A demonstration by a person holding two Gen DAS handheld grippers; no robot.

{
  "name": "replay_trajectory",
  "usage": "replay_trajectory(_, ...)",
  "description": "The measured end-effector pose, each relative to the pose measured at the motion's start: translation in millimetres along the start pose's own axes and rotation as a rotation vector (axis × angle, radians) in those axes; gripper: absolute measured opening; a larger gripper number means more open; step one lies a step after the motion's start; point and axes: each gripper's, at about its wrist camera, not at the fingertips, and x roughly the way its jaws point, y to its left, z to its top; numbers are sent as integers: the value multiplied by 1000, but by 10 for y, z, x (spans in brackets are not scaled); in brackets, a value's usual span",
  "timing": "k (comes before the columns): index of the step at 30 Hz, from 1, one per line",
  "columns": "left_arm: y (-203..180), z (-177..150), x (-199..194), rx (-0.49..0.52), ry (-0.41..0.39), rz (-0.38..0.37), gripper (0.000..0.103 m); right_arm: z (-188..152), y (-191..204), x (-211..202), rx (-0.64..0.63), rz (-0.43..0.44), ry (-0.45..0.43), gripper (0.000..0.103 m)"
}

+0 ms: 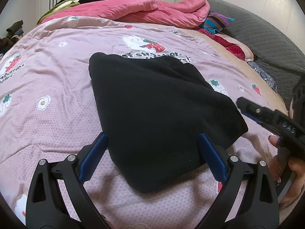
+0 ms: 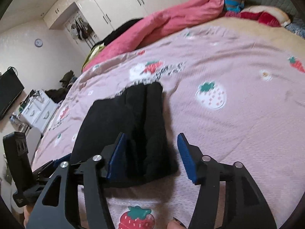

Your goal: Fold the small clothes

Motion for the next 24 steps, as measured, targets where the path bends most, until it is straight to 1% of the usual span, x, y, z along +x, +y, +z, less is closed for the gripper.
replay_trajectory(1, -3, 0, -15, -1, -2, -4, 89, -2, -2, -37, 0, -1, -16, 69)
replay_trajectory(6, -20, -10, -147, 2, -27, -7, 89, -48, 44, -282, -27, -29, -107, 91)
replay_trajectory(8, -9, -26, -219, -8, -42, -13, 93, -86, 86, -412, -44, -44, -156, 97)
replay_trajectory(13, -26, -78, -414, -14, -80, -12, 93, -192, 176, -696, -85, -51, -248, 98)
replay_trajectory(16, -67, -145, -571, -9, -113, 5, 94, -290, 215, -847, -91, -34, -275, 98)
replay_trajectory(18, -98, -201, -668, -7, -129, -1, 94, -366, 250, -959, -100, -32, -293, 98)
replay_trajectory(20, -125, -263, -759, -7, -145, -5, 94, -417, 282, -1047, -116, -40, -304, 99)
replay_trajectory(24, -181, -426, -916, -3, -170, 11, 94, -572, 356, -1220, -171, -79, -320, 99)
